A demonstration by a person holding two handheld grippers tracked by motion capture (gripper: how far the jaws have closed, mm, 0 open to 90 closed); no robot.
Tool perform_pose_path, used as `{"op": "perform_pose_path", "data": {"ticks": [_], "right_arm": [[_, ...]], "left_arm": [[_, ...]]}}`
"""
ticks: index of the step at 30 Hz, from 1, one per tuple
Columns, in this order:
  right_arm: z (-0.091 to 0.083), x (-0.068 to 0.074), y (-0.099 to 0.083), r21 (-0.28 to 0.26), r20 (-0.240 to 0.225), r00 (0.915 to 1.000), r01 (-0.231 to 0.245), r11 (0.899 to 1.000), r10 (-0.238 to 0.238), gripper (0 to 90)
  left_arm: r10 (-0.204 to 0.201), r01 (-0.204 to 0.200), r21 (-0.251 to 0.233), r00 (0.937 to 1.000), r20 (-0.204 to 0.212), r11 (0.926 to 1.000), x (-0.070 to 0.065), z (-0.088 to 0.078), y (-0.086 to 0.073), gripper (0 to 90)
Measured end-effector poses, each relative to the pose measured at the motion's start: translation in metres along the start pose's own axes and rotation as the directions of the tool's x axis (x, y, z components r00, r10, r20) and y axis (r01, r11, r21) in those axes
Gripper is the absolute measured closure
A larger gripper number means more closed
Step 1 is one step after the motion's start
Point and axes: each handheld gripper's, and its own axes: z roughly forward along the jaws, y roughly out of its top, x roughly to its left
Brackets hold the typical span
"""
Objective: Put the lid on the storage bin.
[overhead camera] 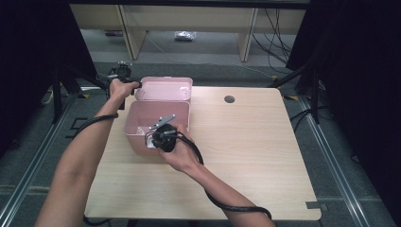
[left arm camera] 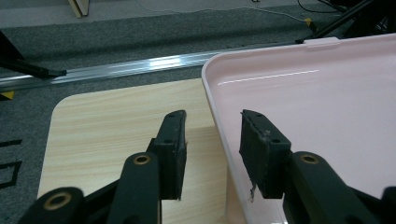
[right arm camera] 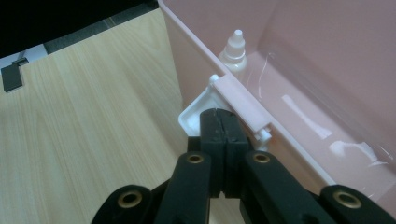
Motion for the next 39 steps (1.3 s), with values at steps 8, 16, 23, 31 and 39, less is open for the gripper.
{"op": "perform_pose_path", "data": {"ticks": [8,16,23,31,39], "right_arm": [[0.000,-0.001,-0.001,-0.004,0.007,1.0000,0.002,1.000,-0.002,90.0],[0.000,-0.001,-0.002,-0.008,-0.001,1.0000,-0.002,1.000,0.002,90.0],[0.001,-0.002,-0.002,-0.011,0.000,1.0000,0.010,1.000,-0.010,90.0],[0.001,-0.001,-0.002,-0.010,-0.002,1.0000,0.004,1.000,-0.004,90.0],[0.000,-0.001,-0.002,-0.004,-0.002,0.9999,-0.010,1.000,0.010,90.0]], "left_arm": [[-0.013,0.013,0.008,0.9999,-0.006,0.9999,-0.001,0.005,0.000,60.8],[-0.032,0.032,0.022,0.9993,-0.021,0.9992,0.001,0.009,0.000,61.5],[-0.033,0.034,0.031,0.9991,-0.026,0.9990,0.001,0.012,0.000,61.9],[-0.039,0.040,0.050,0.9989,-0.025,0.9980,0.000,0.013,0.002,65.3],[-0.028,0.029,0.071,0.9995,-0.017,0.9971,-0.006,0.013,0.004,78.5]]}}
